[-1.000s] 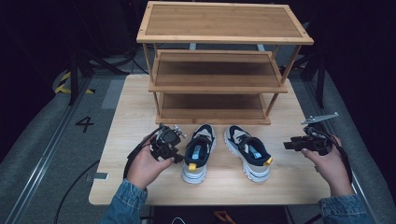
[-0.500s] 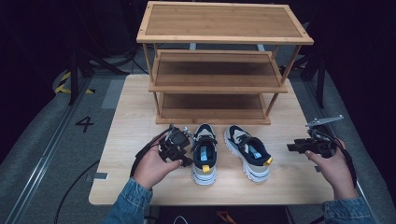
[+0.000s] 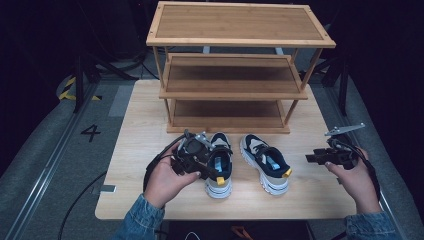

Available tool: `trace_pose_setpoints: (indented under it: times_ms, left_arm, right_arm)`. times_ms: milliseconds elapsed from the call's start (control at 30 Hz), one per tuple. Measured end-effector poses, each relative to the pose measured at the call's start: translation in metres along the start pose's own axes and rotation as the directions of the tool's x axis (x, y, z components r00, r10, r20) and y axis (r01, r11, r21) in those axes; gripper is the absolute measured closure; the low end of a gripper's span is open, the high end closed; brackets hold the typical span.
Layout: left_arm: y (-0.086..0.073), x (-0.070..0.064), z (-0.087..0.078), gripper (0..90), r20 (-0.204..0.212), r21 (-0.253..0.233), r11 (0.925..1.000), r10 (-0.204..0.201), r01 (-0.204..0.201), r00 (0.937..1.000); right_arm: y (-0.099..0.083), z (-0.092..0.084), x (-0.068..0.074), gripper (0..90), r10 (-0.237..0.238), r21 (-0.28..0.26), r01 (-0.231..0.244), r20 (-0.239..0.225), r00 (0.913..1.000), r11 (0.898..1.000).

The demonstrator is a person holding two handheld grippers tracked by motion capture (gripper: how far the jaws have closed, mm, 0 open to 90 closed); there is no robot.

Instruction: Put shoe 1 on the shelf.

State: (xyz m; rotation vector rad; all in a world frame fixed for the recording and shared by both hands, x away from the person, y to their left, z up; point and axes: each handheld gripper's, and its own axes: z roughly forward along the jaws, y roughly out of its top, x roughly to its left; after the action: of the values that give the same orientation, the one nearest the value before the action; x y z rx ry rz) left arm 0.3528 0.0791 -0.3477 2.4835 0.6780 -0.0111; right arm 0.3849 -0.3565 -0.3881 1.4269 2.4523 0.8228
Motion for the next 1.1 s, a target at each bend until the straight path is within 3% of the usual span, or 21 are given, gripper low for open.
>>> trace_pose_setpoints:
  times_ms: [200, 733, 1100]
  left_arm:
    - [0.007, -0.007, 0.016, 46.1, 0.022, 0.034, 0.9987, 0.038, -0.039, 0.999]
    - [0.008, -0.001, 0.065, 46.7, 0.076, 0.13, 0.9909, 0.023, -0.033, 0.9969]
    - [0.007, -0.002, 0.081, 50.0, 0.076, 0.168, 0.9845, 0.037, -0.049, 0.9964]
  right_arm:
    - [-0.002, -0.001, -0.001, 54.0, 0.004, 0.001, -0.004, 0.004, 1.0, 1.0]
    - [-0.003, 0.003, 0.002, 53.2, -0.009, 0.014, 0.009, 0.002, 1.0, 1.0]
    - [-0.004, 0.004, 0.0, 52.2, -0.001, 0.02, 0.001, 0.007, 1.0, 1.0]
